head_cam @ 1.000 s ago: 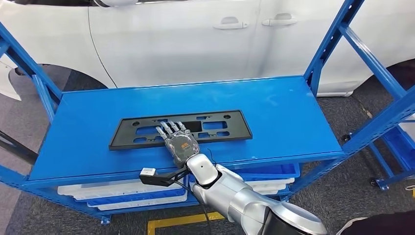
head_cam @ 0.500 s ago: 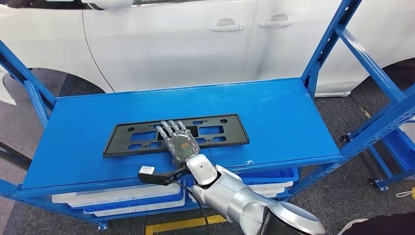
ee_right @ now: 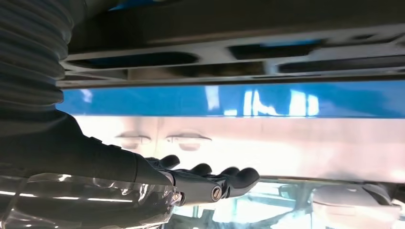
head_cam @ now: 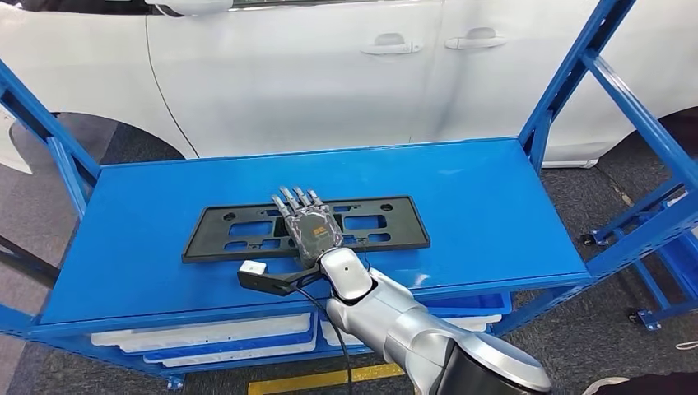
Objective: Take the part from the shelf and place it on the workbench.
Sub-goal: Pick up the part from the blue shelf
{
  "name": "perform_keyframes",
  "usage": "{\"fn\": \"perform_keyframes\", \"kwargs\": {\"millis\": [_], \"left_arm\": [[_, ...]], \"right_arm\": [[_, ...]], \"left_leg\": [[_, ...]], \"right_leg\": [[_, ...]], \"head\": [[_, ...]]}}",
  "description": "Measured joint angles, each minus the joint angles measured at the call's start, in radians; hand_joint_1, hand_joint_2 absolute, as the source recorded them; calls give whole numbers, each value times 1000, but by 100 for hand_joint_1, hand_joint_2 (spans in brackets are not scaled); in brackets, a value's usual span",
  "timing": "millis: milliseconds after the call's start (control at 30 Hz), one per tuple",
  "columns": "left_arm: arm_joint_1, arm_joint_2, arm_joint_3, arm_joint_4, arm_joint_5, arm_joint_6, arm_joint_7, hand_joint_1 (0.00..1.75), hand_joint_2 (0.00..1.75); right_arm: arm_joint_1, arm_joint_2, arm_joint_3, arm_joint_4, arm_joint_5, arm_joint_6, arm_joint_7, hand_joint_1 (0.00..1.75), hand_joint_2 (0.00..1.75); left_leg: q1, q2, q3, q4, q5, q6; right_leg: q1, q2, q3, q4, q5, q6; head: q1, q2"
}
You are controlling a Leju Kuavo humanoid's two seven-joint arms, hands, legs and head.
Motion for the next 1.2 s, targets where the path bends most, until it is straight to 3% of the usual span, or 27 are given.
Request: {"fn": "perform_keyframes", "kwargs": {"millis": [100, 133, 233, 267, 300, 333, 433, 500, 633, 667, 767, 800, 833, 867, 933, 967, 1000, 1100, 1167, 1200], "left_arm": [[0, 0, -1, 0, 0, 2, -6, 0, 0], [0, 1, -2, 0, 0, 3, -8, 0, 0], [2, 1, -2, 0, 1, 4, -10, 0, 0], [4, 1, -2, 0, 1, 4, -11, 0, 0], [5, 1, -2, 0, 1, 4, -11, 0, 0], [6, 2, -2, 0, 2, 5, -11, 0, 0], [4, 5, -2, 0, 2, 5, -14, 0, 0], [2, 6, -2, 0, 3, 5, -20, 0, 0], [1, 6, -2, 0, 8, 8, -30, 0, 0], [-1, 6, -2, 0, 8, 8, -31, 0, 0], [-4, 6, -2, 0, 9, 9, -35, 0, 0], [-4, 6, -2, 0, 9, 9, -37, 0, 0], [-4, 6, -2, 0, 10, 9, -39, 0, 0], [-4, 6, -2, 0, 10, 9, -42, 0, 0], [-5, 5, -2, 0, 11, 8, -54, 0, 0], [-6, 5, -2, 0, 11, 8, -65, 0, 0], [-6, 4, -3, 0, 12, 7, -77, 0, 44], [-8, 4, -3, 0, 18, 3, -113, 0, 175], [-9, 5, -3, 0, 25, 2, -131, 0, 175], [-9, 5, -3, 0, 28, 2, -136, 0, 175]], "right_arm": [[0, 0, -8, 6, -7, 12, 1, 163, 175], [-1, 1, -12, 8, -9, 17, 1, 175, 175], [-3, 1, -23, 15, -12, 28, 2, 175, 175], [-3, 1, -28, 19, -12, 28, 2, 175, 175], [-3, 1, -32, 23, -12, 29, 2, 175, 175], [-3, 1, -37, 27, -12, 29, 3, 175, 175], [-4, 1, -50, 35, -10, 33, 3, 175, 175], [-5, 1, -56, 39, -8, 37, 2, 175, 175], [-7, 1, -68, 42, -5, 44, 2, 175, 175], [-8, 1, -70, 42, -5, 45, 1, 175, 175], [-6, 0, -74, 43, -4, 45, 1, 175, 175], [-5, 0, -74, 43, -4, 45, 1, 175, 175], [-5, -1, -74, 43, -3, 45, 1, 175, 175], [-6, -1, -74, 43, -1, 45, 0, 175, 175], [-8, -1, -77, 43, 1, 42, 0, 175, 175], [-9, -1, -79, 43, 2, 40, 0, 175, 175], [-9, 0, -82, 43, 3, 38, -2, 175, 175], [-11, 1, -97, 43, 6, 20, -16, 175, 175], [-14, 1, -117, 42, 9, -6, -36, 175, 175], [-16, 2, -129, 41, 11, -20, -47, 175, 175]], "left_leg": [[0, 2, 4, 1, -10, -15], [-1, 3, -3, 22, -25, -19], [1, 3, -85, 192, -106, -27], [2, 3, -115, 247, -122, -30], [3, 3, -132, 271, -119, -32], [4, 3, -129, 257, -98, -33], [6, 5, -48, 71, -2, -30], [3, 4, -20, 10, 12, -20], [4, 3, -17, 2, 17, 4], [6, 3, -16, -1, 19, 9], [6, 4, -16, -1, 18, 14], [6, 4, -16, -1, 18, 15], [6, 3, -15, -1, 18, 14], [5, 2, -13, -1, 17, 14], [4, 0, -10, 0, 15, 10], [2, -1, -9, 0, 14, 6], [1, -1, -9, 0, 13, 2], [3, 0, -6, -3, 11, -16], [4, 1, -21, 35, -16, -24], [5, 2, -43, 84, -44, -28]], "right_leg": [[-5, 1, 11, -15, 0, -9], [-9, 0, 17, -22, 1, -13], [-10, -2, 26, -27, -1, -22], [-9, -2, 26, -26, -2, -23], [-9, -1, 26, -24, -4, -23], [-9, 0, 27, -21, -7, -22], [-8, 2, 27, -6, -18, -13], [-5, 3, 24, 1, -22, -4], [-7, 2, 15, 20, -37, 15], [-8, 2, -2, 57, -60, 21], [-14, 1, -95, 252, -146, 33], [-16, 1, -115, 290, -153, 35], [-16, 1, -117, 289, -141, 34], [-16, 1, -98, 248, -111, 32], [-12, 1, -27, 101, -45, 21], [-9, 1, 1, 43, -26, 15], [-6, 1, 17, 9, -18, 10], [-5, 1, 25, -9, -15, -2], [-11, -1, 33, -22, -10, -13], [-12, -2, 36, -26, -8, -17]], "head": [[0, 0], [-1, 0], [-3, 0], [-3, 0], [-3, 0], [-3, 0], [-3, 0], [-2, 0], [1, 0], [2, 0], [4, 0], [4, 0], [4, 0], [4, 0], [4, 0], [4, 0], [4, 0], [3, 0], [2, 0], [1, 0]]}}
